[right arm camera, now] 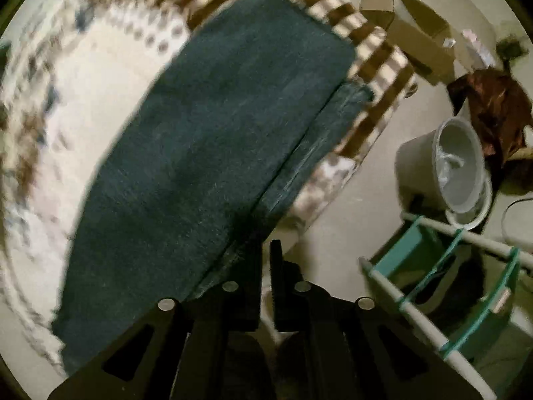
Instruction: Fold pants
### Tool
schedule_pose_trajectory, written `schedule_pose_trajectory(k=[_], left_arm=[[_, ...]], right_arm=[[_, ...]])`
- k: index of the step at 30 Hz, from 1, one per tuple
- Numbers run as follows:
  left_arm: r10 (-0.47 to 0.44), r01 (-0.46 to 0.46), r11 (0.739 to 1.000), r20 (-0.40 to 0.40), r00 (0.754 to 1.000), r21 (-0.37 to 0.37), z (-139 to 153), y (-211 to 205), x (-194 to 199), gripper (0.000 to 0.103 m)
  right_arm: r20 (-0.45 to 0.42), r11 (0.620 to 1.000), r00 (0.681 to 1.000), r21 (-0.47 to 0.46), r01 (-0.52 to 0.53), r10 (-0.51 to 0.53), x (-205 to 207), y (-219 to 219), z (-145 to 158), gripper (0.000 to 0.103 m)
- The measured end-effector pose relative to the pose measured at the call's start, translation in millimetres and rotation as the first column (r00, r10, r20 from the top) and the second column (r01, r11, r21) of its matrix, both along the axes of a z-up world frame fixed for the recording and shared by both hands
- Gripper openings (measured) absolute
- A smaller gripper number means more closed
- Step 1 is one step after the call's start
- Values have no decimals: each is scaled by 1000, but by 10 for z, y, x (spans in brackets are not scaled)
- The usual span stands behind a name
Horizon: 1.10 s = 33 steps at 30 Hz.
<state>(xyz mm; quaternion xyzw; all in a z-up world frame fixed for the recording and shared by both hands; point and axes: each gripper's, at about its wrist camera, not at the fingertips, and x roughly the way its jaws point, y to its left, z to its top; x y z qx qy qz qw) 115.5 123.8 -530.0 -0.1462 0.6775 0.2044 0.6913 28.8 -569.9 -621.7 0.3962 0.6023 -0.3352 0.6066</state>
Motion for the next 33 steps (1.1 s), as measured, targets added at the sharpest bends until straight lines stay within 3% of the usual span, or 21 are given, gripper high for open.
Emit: schedule_pose_trajectory(k=[1, 2, 3, 5, 11, 12, 13, 14, 15, 18, 23, 26, 30, 33], left_arm=[[15, -15, 1000, 10, 1000, -11, 46, 5, -23, 14], [28, -27, 999, 15, 1000, -19, 73, 5, -13, 18], [45, -44, 999, 17, 999, -23, 91, 10, -29, 26], [65, -63, 997, 36, 997, -33, 100, -1, -34, 30], [90, -89, 995, 22, 996, -33, -154, -107, 62, 30], [95, -95, 995, 14, 995, -19, -210, -120, 81, 30], [102, -102, 995, 7, 995, -6, -261, -133, 97, 30], [111, -111, 994, 9, 994, -3, -306, -143, 109, 25], [119, -119, 993, 17, 993, -4, -324, -149, 112, 9], [126, -127, 992, 47, 991, 23, -276, -151, 112, 1], [86, -94, 993, 110, 990, 74, -35, -75, 53, 0], [71, -78, 994, 88, 994, 75, -49, -2, -5, 0], [83, -85, 996, 74, 994, 29, -86, 27, 3, 3], [88, -87, 996, 104, 991, -17, -10, 12, -21, 3]], right_arm=[[45, 1000, 999, -12, 26, -25, -60, -87, 98, 40], [82, 999, 996, -23, 47, -45, -117, -175, 163, 44], [109, 997, 992, -28, 67, -64, -149, -255, 198, 45], [140, 993, 984, -13, 116, -113, -159, -438, 191, 47], [190, 959, 940, 63, 277, -284, -150, -922, -240, 47], [196, 952, 931, 72, 298, -306, -160, -941, -321, 46], [192, 949, 930, 57, 309, -314, -154, -941, -363, 29], [181, 950, 934, 19, 311, -309, -152, -953, -371, 4], [173, 953, 939, -15, 303, -296, -157, -954, -354, 4], [174, 960, 952, -80, 268, -252, -187, -888, -210, 2], [180, 969, 963, -113, 221, -198, -263, -766, 69, 2], [112, 978, 980, -115, 176, -164, -285, -714, 25, 2], [50, 979, 980, -54, 195, -193, -329, -760, -228, 2], [62, 974, 973, -25, 224, -222, -399, -781, -221, 11]])
